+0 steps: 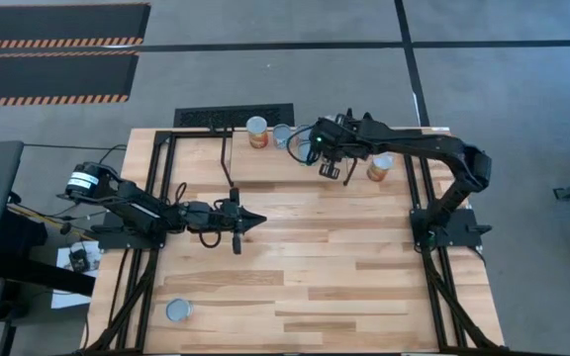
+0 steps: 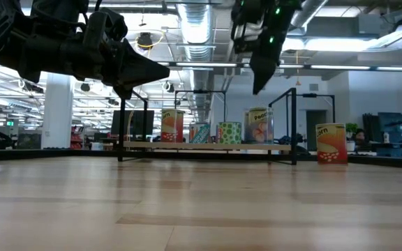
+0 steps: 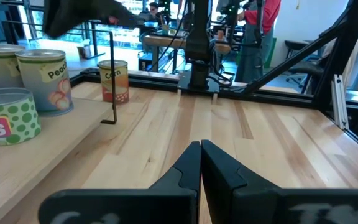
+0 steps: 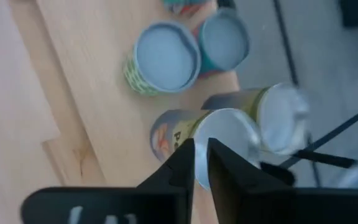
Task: Pick and place cans onto a shelf
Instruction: Put the canned oranges on the shelf
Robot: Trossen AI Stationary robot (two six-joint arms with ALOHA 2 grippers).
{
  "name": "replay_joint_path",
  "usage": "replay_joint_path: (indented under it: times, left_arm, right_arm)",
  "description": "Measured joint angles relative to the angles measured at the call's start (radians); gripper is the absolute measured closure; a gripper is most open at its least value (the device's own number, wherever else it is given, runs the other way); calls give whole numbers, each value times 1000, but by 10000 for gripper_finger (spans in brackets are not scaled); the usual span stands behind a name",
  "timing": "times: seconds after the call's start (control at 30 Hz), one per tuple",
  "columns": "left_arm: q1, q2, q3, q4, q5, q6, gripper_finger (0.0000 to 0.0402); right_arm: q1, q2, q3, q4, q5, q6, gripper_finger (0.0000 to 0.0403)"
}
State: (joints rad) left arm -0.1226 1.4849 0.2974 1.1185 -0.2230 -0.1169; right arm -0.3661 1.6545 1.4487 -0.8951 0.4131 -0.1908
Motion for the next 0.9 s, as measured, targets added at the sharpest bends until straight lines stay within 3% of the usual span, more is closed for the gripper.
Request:
replay_joint_path:
  times: [0.17,0.27,0.57,0.8,0.9]
  left_arm:
    - [0,0,0,-2,0,0,401]
    - [0,0,0,-3,1,11,401]
    - [0,0,0,-6,35,12,401]
    - [-7,0,17,-23,120,8,401]
    - [-46,0,65,-108,117,15,401]
  right_arm:
    - [81,-115,-18,56,9,4,389]
    - [141,-208,-102,177,-6,22,391]
    - [344,-453,-575,726,-99,157,397]
    - [531,-478,-906,1206,-99,250,394]
    - [588,-446,-1040,1461,-98,295,395]
